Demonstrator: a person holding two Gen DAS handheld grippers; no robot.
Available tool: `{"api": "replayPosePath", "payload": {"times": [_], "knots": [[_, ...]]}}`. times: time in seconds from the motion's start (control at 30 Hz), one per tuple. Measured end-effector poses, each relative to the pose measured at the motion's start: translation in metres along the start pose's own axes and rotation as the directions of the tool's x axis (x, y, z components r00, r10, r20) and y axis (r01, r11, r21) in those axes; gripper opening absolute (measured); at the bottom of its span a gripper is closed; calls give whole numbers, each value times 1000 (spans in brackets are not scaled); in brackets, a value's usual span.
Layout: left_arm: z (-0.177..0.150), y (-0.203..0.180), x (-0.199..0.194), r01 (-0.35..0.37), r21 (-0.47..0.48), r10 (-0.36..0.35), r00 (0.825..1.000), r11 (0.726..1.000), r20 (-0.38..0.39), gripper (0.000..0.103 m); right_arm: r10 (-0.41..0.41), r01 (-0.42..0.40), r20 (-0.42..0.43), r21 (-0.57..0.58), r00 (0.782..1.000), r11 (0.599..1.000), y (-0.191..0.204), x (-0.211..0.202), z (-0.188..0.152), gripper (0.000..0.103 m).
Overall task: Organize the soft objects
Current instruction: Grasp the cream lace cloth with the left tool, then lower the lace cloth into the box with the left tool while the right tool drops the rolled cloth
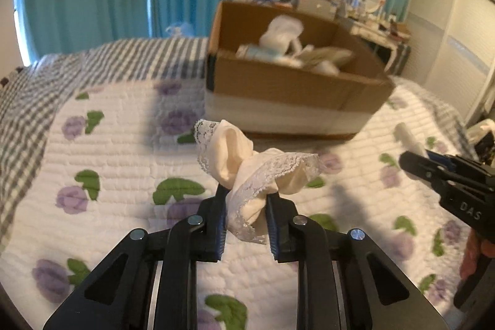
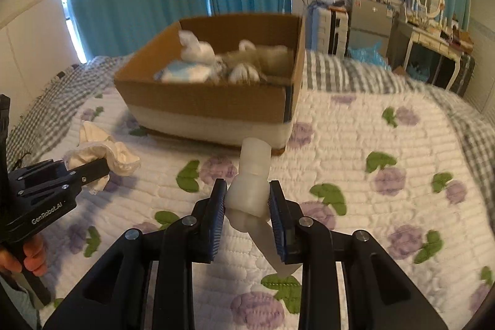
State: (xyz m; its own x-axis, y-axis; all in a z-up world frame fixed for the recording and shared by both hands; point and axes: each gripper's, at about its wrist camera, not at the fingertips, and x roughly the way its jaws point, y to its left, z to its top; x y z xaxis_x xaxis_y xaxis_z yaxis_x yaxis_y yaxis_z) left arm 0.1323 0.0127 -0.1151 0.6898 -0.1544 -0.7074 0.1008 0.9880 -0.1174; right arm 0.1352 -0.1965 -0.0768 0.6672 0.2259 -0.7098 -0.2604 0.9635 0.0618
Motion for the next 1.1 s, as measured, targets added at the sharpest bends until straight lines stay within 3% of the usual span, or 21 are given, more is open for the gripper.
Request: {"api": "replayPosePath", "payload": {"times": [0.6,0.87,1.1], "knots": [[51,-59,-126,3,139,-27,984,990,176,21,29,-2,232,-117,972,993,40,-138,50,27],[88,-65,-139,-34,142,1,975,989,221,21,26,27,330,-157,944,987,50,-169,96,27],[125,-66,-123,-62,156,22,969,986,246,21,20,52,371,-185,928,981,53,-158,144,27]]}}
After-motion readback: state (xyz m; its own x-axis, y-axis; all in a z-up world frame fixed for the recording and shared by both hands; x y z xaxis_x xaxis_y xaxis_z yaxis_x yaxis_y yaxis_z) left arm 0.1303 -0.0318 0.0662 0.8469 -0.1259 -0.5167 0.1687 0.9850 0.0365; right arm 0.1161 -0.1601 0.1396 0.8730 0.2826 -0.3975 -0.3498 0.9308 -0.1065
